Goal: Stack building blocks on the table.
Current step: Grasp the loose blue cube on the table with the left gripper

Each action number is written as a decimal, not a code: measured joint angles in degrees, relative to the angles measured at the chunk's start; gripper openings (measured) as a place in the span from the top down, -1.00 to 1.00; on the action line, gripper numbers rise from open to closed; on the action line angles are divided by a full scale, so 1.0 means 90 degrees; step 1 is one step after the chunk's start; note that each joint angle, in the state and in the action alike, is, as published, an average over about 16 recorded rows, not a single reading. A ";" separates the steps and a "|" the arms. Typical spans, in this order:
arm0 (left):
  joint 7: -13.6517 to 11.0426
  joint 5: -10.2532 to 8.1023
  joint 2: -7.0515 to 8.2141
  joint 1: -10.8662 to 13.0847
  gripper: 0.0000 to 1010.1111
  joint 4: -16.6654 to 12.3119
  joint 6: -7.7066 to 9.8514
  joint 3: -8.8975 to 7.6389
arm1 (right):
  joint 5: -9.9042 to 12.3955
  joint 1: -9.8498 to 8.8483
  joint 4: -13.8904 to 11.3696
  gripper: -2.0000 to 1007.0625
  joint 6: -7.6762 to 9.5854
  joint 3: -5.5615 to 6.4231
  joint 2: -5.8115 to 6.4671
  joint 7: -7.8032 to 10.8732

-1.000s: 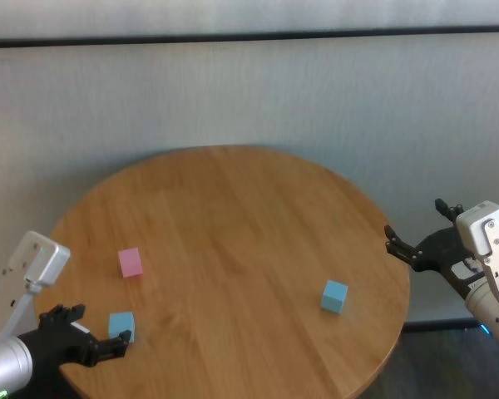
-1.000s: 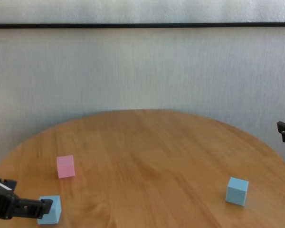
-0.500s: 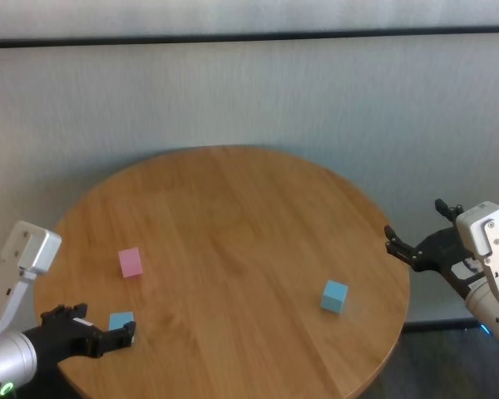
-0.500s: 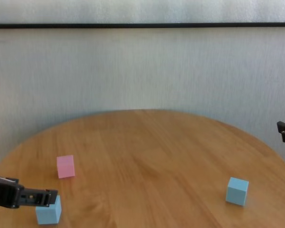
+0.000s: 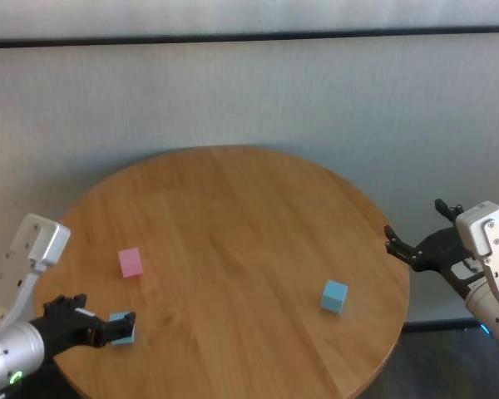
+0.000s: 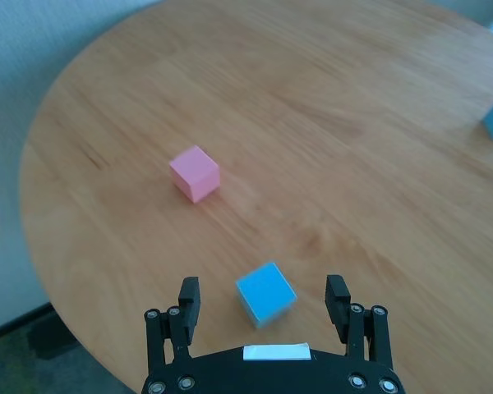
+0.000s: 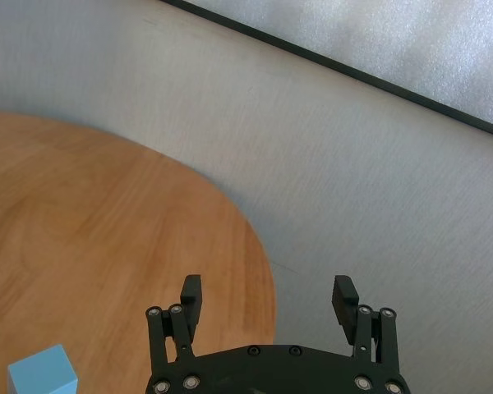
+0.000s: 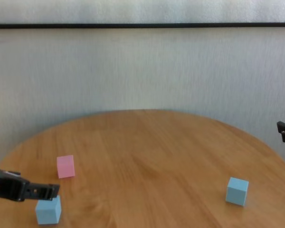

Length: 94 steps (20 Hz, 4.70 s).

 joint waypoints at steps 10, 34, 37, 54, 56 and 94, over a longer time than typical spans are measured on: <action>0.0434 0.0190 -0.0470 -0.0154 -0.98 0.0211 0.0280 -0.0068 | 0.0000 0.0000 0.0000 -0.99 0.0000 0.0000 0.0000 0.0000; 0.0699 0.0419 -0.1093 -0.0152 -0.98 0.0335 0.0642 -0.0213 | 0.0000 0.0000 0.0000 -0.99 0.0000 0.0000 0.0000 0.0000; 0.0706 0.0513 -0.1126 -0.0168 -0.98 0.0362 0.0656 -0.0169 | 0.0000 0.0000 0.0000 -0.99 0.0000 0.0000 0.0000 0.0000; 0.0749 0.0813 -0.1440 -0.0240 -0.98 0.0531 0.0768 -0.0120 | 0.0000 0.0000 0.0000 -0.99 0.0000 0.0000 0.0000 0.0000; 0.0757 0.0852 -0.1460 -0.0253 -0.98 0.0545 0.0806 -0.0125 | 0.0000 0.0000 0.0000 -0.99 0.0000 0.0000 0.0000 0.0000; 0.0671 0.1345 -0.1541 -0.0436 -0.70 0.0694 0.1138 -0.0007 | 0.0000 0.0000 0.0000 -0.99 0.0000 0.0000 0.0000 0.0000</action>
